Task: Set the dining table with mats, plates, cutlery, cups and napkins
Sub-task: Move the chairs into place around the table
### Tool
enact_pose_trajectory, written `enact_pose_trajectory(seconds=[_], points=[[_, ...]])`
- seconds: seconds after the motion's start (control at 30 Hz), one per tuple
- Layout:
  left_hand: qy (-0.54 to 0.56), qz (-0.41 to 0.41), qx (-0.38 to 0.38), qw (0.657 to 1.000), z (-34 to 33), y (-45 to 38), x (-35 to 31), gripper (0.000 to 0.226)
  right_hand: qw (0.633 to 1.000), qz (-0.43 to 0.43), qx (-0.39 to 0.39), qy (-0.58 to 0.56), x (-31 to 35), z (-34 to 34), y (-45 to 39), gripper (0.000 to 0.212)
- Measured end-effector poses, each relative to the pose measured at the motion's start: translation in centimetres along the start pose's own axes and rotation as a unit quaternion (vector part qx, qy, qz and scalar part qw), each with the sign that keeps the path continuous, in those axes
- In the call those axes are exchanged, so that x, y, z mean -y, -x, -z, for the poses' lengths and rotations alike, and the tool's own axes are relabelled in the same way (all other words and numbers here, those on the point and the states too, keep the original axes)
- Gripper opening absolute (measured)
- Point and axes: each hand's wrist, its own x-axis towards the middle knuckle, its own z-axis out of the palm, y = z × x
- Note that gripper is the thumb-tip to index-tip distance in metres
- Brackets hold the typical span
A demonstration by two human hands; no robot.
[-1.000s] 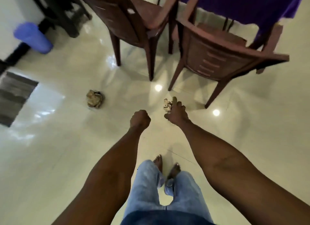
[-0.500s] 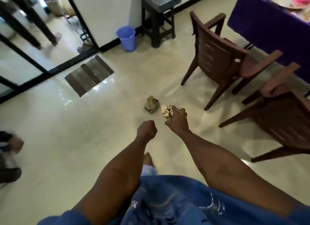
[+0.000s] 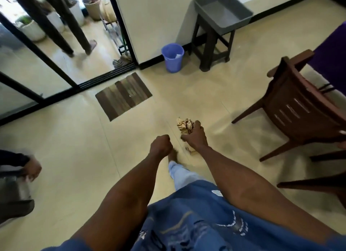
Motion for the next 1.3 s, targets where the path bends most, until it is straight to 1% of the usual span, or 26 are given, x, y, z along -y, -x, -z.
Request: enact_pose_trajectory(seconds=[0.13,0.27,0.3,0.37,0.47,0.53,0.6,0.67,0.7,0.77,0.8,0.9,0.93,0.97,1.03,1.1,1.13,1.17,1.27,1.3], points=[[-0.002,0.015,0.046,0.999,4.8,-11.2,1.4,0.022,1.000,-0.021,0.014,-0.013,5.6,-0.6,-9.6,0.076],[-0.025,0.016,0.097,0.995,10.3,-19.8,1.9,0.018,0.997,-0.047,0.044,-0.037,11.4,-0.2,-17.4,0.072],[-0.027,0.017,0.099,0.995,11.8,-21.8,1.7,0.017,0.997,-0.046,0.051,-0.037,13.0,0.1,-19.3,0.071],[-0.031,0.020,0.078,0.996,14.7,-26.0,1.1,0.018,0.997,-0.045,0.055,-0.035,16.0,0.7,-23.3,0.072],[-0.030,0.014,0.051,0.998,18.3,-31.9,0.3,0.022,0.996,-0.063,0.037,-0.056,20.0,1.6,-28.8,0.071],[-0.032,0.001,0.051,0.998,20.4,-36.1,-0.4,0.023,0.992,-0.085,0.015,-0.094,22.4,2.2,-33.0,0.069],[-0.030,-0.007,0.048,0.998,22.4,-40.6,-1.4,0.025,0.985,-0.104,-0.004,-0.140,24.8,2.9,-37.5,0.073],[-0.027,-0.011,0.046,0.999,24.2,-45.0,-2.5,0.026,0.975,-0.121,-0.008,-0.188,27.1,3.4,-42.1,0.076],[-0.022,-0.016,0.048,0.998,25.4,-47.9,-3.2,0.026,0.967,-0.132,-0.009,-0.218,28.6,3.8,-45.0,0.074],[-0.005,-0.013,0.042,0.999,27.4,-54.0,-4.7,0.025,0.950,-0.153,-0.008,-0.273,31.6,4.4,-50.9,0.063],[0.005,-0.009,0.040,0.999,28.4,-57.0,-5.4,0.025,0.943,-0.150,0.001,-0.297,33.0,4.9,-53.6,0.054],[0.023,-0.002,0.044,0.999,31.3,-66.0,-7.5,0.024,0.936,-0.098,0.042,-0.335,37.1,5.8,-61.2,0.012],[0.024,0.002,0.053,0.998,32.1,-69.2,-8.1,0.023,0.937,-0.098,0.045,-0.332,38.2,5.9,-64.1,0.005],[0.025,0.006,0.056,0.998,32.8,-71.7,-8.5,0.025,0.939,-0.106,0.045,-0.324,39.2,6.0,-66.5,0.005],[0.024,0.001,0.061,0.998,33.9,-76.7,-9.2,0.027,0.943,-0.138,0.038,-0.301,40.6,5.6,-71.8,0.015],[0.022,-0.005,0.061,0.998,34.6,-80.8,-9.7,0.025,0.943,-0.172,0.032,-0.281,41.5,4.6,-77.1,0.020],[0.027,-0.003,0.060,0.998,34.7,-82.5,-9.8,0.024,0.944,-0.187,0.026,-0.270,41.7,3.9,-79.6,0.026],[0.034,0.004,0.062,0.997,34.7,-83.7,-9.9,0.023,0.945,-0.202,0.020,-0.258,41.9,3.3,-81.5,0.040],[0.043,0.028,0.075,0.996,34.6,-87.8,-9.5,0.024,0.938,-0.234,0.042,-0.251,42.5,1.4,-87.9,0.110],[0.046,0.030,0.078,0.995,34.5,-88.5,-9.2,0.024,0.939,-0.236,0.043,-0.247,42.6,0.9,-89.2,0.121]])
